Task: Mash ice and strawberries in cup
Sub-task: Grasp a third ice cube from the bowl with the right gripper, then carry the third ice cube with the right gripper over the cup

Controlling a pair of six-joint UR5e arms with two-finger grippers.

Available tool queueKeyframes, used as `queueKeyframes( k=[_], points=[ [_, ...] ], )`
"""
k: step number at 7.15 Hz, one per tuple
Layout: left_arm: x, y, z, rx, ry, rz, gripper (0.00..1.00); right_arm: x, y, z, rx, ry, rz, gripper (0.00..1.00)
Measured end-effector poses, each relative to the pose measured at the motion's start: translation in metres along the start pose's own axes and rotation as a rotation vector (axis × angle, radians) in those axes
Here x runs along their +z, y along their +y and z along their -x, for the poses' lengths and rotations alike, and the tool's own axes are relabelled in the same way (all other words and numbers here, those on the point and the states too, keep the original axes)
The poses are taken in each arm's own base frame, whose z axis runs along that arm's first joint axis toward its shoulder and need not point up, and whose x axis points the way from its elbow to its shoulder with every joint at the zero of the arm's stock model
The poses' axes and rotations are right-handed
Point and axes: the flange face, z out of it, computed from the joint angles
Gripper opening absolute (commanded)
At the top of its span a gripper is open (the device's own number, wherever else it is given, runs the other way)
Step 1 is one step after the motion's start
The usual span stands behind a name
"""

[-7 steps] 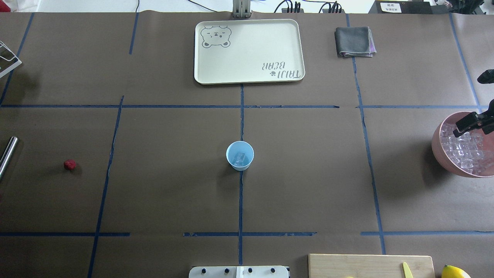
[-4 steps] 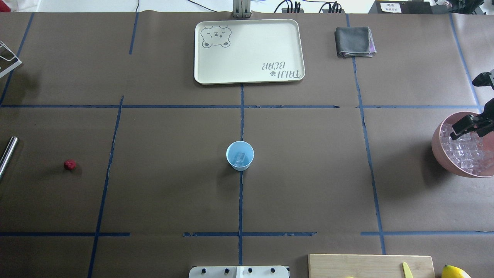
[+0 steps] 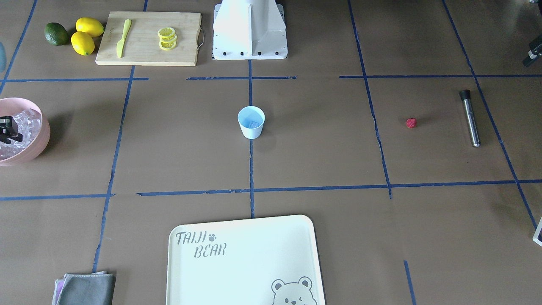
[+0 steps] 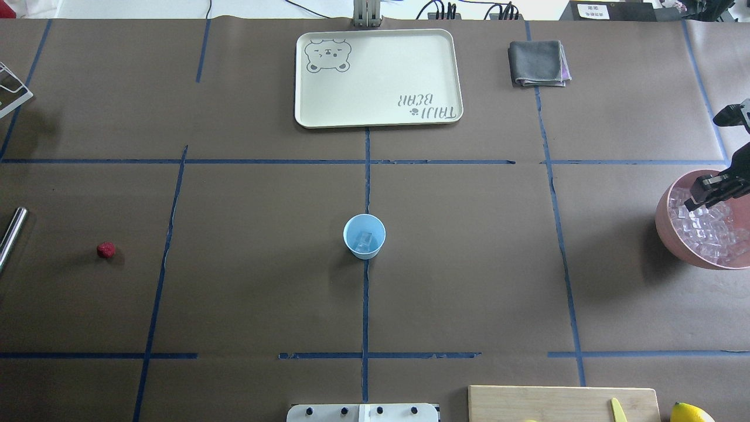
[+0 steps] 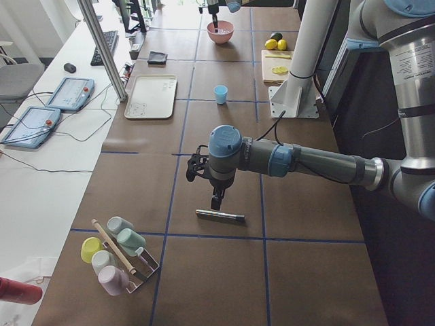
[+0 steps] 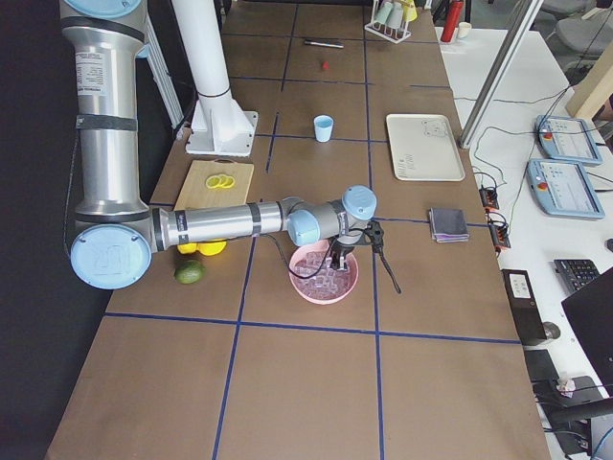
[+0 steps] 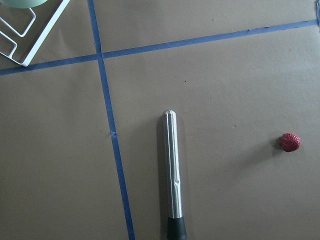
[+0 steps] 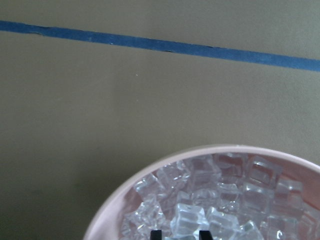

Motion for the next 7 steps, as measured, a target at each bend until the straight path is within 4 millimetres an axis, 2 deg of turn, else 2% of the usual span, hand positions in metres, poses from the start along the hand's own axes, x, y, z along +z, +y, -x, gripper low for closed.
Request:
queueKeyframes(
  k=[2, 3, 4, 5, 7],
  points=[
    [0.0, 0.001, 0.0, 0.001, 0.0, -0.001, 1.0, -0.04, 0.012, 0.035, -0.021, -0.018, -0.036, 0.0],
    [0.0, 0.001, 0.0, 0.001, 0.002, -0.001, 1.0, -0.066, 0.019, 0.069, 0.0, -0.031, -0.057, 0.0],
    [-0.001, 0.003, 0.0, -0.001, 0.006, -0.001, 1.0, -0.085, 0.024, 0.112, 0.048, -0.055, -0.075, 0.0],
    [0.0, 0.006, 0.001, -0.004, 0.014, -0.001, 1.0, -0.094, 0.022, 0.165, 0.103, -0.089, -0.082, 0.0],
    [0.001, 0.008, 0.002, -0.006, 0.022, 0.0, 1.0, -0.095, 0.011, 0.286, 0.216, -0.158, -0.078, 0.0]
  ],
)
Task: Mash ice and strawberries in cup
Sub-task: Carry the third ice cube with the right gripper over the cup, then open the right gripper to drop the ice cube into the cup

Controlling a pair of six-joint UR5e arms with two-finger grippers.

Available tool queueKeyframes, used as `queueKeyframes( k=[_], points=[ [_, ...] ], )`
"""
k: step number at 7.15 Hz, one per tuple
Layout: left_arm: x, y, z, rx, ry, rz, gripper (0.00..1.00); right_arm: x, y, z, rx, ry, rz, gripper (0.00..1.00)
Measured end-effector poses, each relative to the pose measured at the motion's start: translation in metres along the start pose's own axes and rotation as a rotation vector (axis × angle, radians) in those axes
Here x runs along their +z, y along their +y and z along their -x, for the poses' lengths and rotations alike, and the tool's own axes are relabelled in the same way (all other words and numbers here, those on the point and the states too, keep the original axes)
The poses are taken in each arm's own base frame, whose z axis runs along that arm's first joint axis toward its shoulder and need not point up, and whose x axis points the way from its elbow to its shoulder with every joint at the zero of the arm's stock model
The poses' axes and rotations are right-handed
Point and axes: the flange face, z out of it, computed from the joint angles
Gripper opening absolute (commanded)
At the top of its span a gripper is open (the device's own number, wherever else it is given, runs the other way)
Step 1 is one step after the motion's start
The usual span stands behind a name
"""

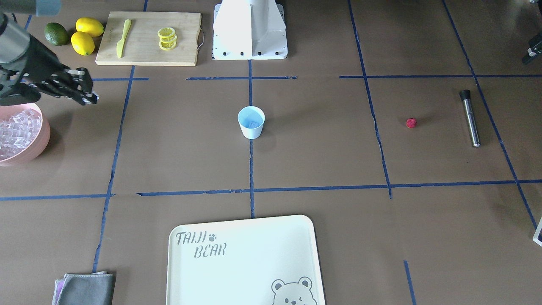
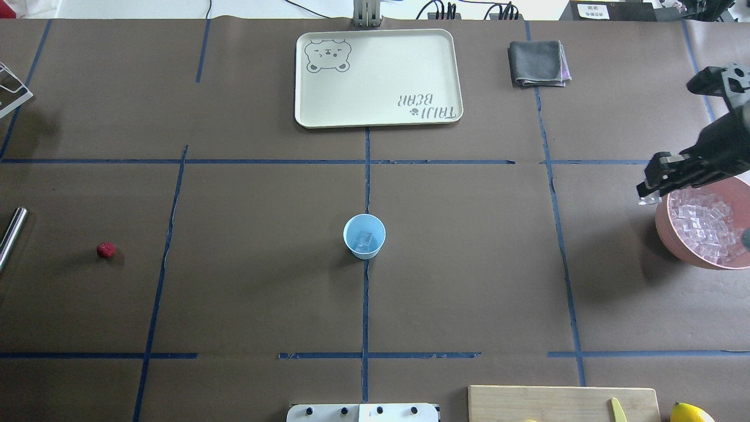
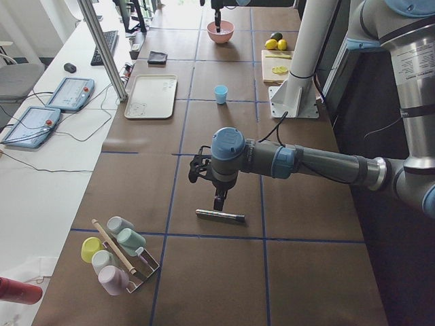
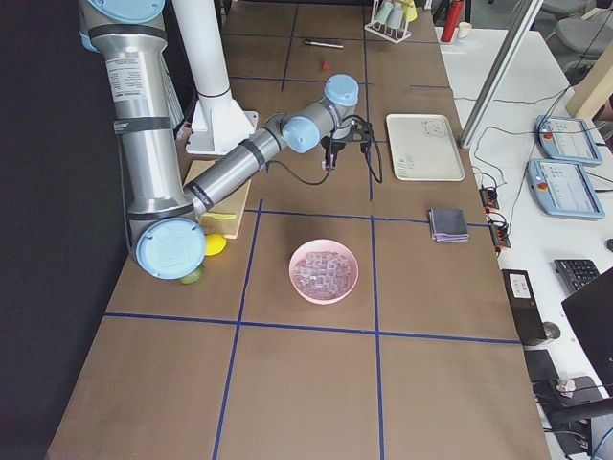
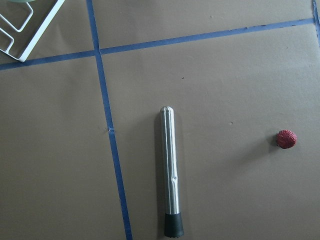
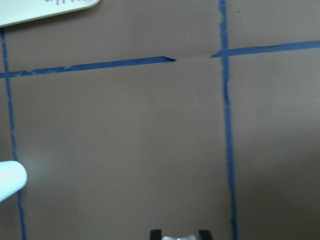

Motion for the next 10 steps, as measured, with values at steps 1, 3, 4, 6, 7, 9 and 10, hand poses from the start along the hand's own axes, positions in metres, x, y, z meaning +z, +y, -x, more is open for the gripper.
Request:
queueKeyframes(
  k=[1, 3, 4, 6, 7, 9, 10],
  points=[
    [0.001, 0.0, 0.0, -0.001, 0.0, 0.002, 1.0, 0.019, 0.017, 0.062, 0.049, -0.017, -0.004, 0.0],
    [0.0, -0.001, -0.001, 0.007, 0.001, -0.001, 1.0, 0.072, 0.05, 0.169, 0.135, -0.027, -0.026, 0.0],
    [-0.001, -0.002, -0.003, 0.019, 0.002, -0.01, 1.0, 0.1, 0.054, 0.213, 0.17, -0.018, -0.048, 0.0],
    [-0.001, -0.003, -0.004, 0.036, 0.003, -0.024, 1.0, 0.146, 0.049, 0.263, 0.201, -0.028, -0.098, 0.0],
    [0.0, -0.003, -0.004, 0.038, 0.003, -0.025, 1.0, 0.164, 0.043, 0.272, 0.216, -0.046, -0.106, 0.01],
    [-0.001, -0.003, -0.005, 0.042, 0.004, -0.028, 1.0, 0.183, 0.043, 0.276, 0.222, -0.053, -0.104, 0.99],
    [-0.001, -0.003, -0.006, 0.042, 0.004, -0.028, 1.0, 0.187, 0.045, 0.276, 0.222, -0.052, -0.104, 1.0]
  ],
)
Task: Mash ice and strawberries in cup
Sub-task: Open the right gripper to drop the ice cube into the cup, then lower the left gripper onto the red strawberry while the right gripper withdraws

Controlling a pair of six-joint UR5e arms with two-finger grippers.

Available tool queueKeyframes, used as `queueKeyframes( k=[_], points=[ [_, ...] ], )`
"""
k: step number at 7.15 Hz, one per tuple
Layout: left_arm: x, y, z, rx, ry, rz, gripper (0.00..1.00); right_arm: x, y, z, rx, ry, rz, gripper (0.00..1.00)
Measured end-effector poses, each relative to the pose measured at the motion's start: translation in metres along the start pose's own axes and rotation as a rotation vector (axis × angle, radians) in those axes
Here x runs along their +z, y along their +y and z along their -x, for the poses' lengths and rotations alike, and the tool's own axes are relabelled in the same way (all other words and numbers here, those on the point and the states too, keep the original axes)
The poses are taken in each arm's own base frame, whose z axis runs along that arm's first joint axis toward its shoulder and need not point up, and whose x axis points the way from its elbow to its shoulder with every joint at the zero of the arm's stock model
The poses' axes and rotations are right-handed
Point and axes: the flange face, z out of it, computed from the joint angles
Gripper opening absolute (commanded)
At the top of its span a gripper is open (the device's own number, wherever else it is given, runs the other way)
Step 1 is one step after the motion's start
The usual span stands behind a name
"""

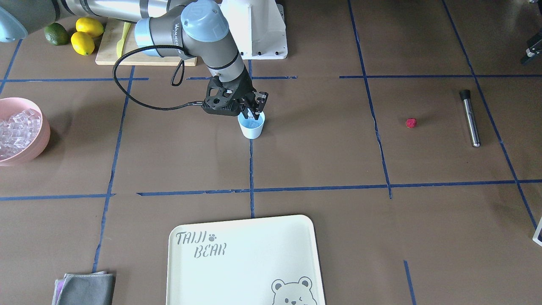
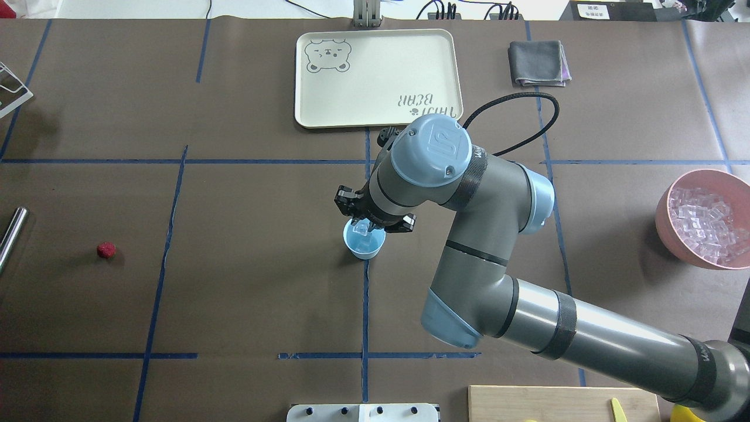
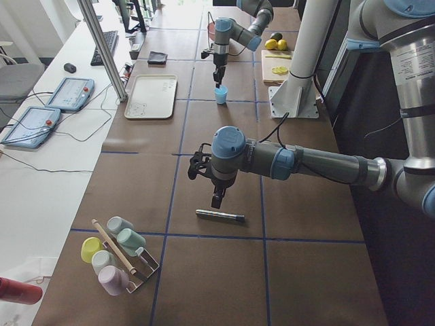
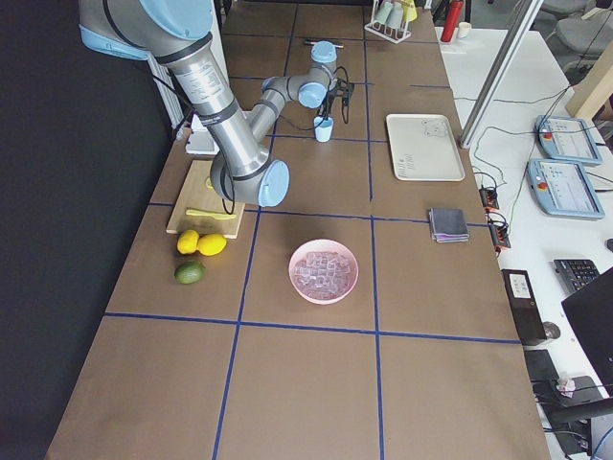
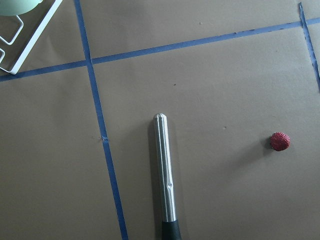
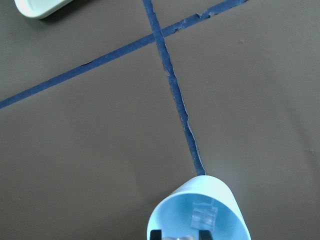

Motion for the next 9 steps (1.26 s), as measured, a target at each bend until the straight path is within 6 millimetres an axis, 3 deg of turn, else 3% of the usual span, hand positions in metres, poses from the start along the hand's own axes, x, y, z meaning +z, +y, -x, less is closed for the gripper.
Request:
queueKeyframes(
  k=[3, 4, 5, 7, 9],
  points=[
    [0.006, -0.002, -0.002, 0.005, 0.003, 0.014, 1.0, -0.003, 0.001, -0.002, 0.0, -0.003, -0.003, 1.0],
    [0.015, -0.008, -0.012, 0.019, 0.01, 0.035, 1.0, -0.016, -0.001, -0.007, 0.002, -0.007, -0.002, 1.0],
    [0.027, -0.02, -0.03, 0.006, 0.019, 0.056, 1.0, -0.039, -0.011, -0.024, 0.01, -0.004, -0.001, 1.0],
    [0.071, -0.044, -0.093, -0.044, 0.013, 0.084, 1.0, -0.103, -0.058, -0.092, -0.002, 0.0, 0.008, 1.0],
    [0.134, -0.066, -0.158, -0.098, -0.018, 0.082, 1.0, -0.152, -0.102, -0.158, -0.048, 0.005, 0.009, 1.0]
  ],
)
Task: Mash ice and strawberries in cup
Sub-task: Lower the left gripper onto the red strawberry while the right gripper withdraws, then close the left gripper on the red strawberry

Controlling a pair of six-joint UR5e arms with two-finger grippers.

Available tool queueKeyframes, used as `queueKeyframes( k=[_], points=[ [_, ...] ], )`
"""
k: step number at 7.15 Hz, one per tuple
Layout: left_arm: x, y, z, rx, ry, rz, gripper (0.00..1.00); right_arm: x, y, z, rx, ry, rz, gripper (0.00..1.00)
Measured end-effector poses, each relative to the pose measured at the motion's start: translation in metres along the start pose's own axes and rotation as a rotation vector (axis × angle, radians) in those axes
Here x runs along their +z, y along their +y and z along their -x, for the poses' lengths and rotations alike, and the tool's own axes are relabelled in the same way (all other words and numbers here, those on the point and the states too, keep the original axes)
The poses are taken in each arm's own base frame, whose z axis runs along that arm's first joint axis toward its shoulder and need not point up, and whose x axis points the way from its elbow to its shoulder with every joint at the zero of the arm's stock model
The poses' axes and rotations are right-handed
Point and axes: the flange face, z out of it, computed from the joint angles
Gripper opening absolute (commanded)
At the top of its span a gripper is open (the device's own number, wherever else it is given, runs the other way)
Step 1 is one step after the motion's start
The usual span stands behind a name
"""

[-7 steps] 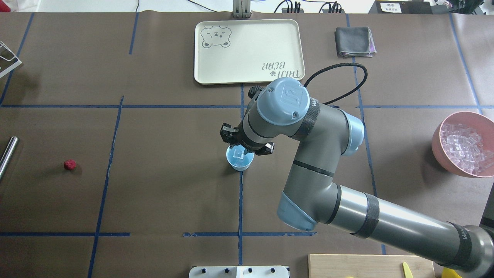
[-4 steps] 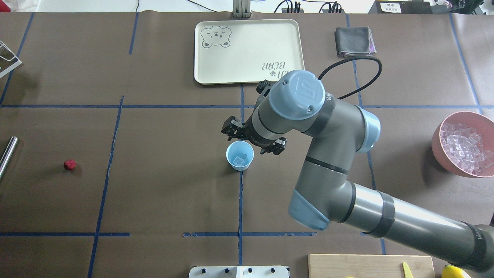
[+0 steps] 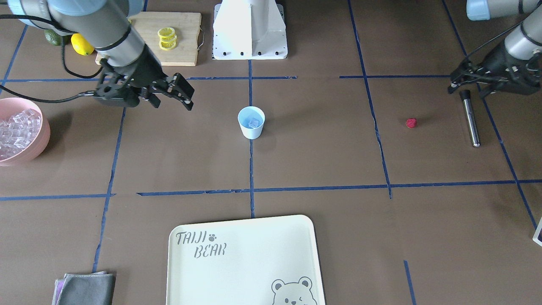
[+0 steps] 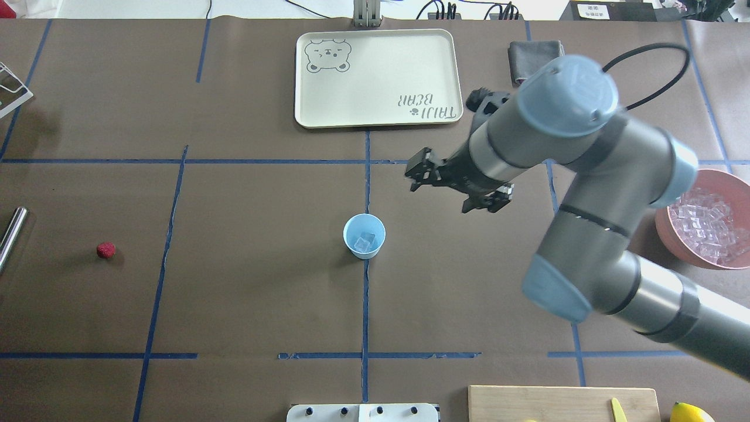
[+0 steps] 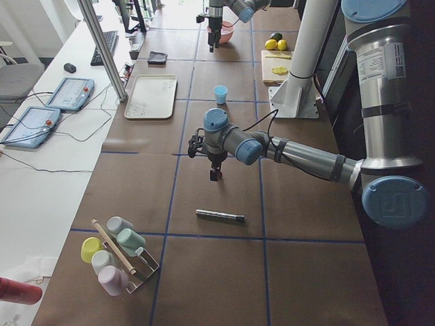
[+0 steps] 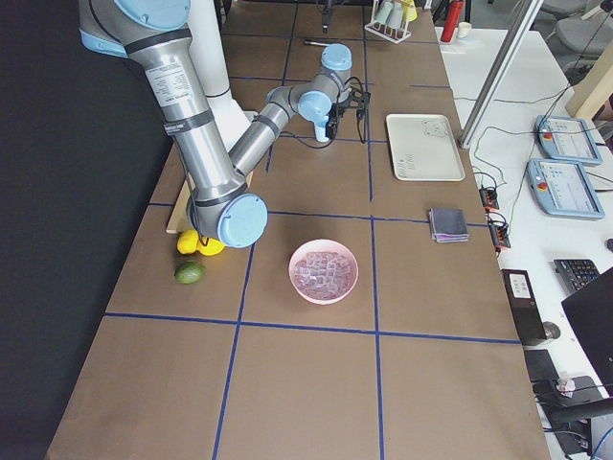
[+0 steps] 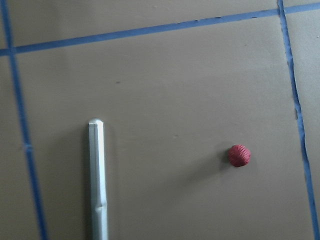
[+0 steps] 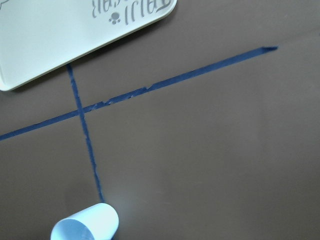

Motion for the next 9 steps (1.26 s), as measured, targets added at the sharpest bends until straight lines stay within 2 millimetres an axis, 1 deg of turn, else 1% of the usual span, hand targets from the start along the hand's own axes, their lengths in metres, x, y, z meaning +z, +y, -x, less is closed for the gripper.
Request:
queueKeyframes(
  k=[1, 2, 3, 4, 5, 9],
  points=[
    [0.031, -0.015, -0.021, -0.029, -0.001, 0.005, 1.0, -0.014, -0.009, -0.033, -0.027, 0.015, -0.008, 1.0],
    [0.057, -0.023, -0.031, -0.053, -0.008, 0.002, 1.0, -0.026, -0.013, -0.062, -0.053, 0.027, -0.011, 1.0],
    [0.08, -0.023, -0.037, -0.072, -0.019, -0.01, 1.0, -0.036, -0.015, -0.08, -0.068, 0.03, -0.009, 1.0],
    [0.097, -0.019, -0.044, -0.083, -0.021, -0.015, 1.0, -0.042, -0.016, -0.089, -0.074, 0.029, -0.005, 1.0],
    [0.105, -0.015, -0.047, -0.091, -0.022, -0.014, 1.0, -0.043, -0.017, -0.092, -0.076, 0.029, -0.002, 1.0],
    [0.125, -0.006, -0.051, -0.126, -0.034, 0.019, 0.98, -0.042, -0.017, -0.093, -0.077, 0.031, 0.001, 1.0]
  ],
)
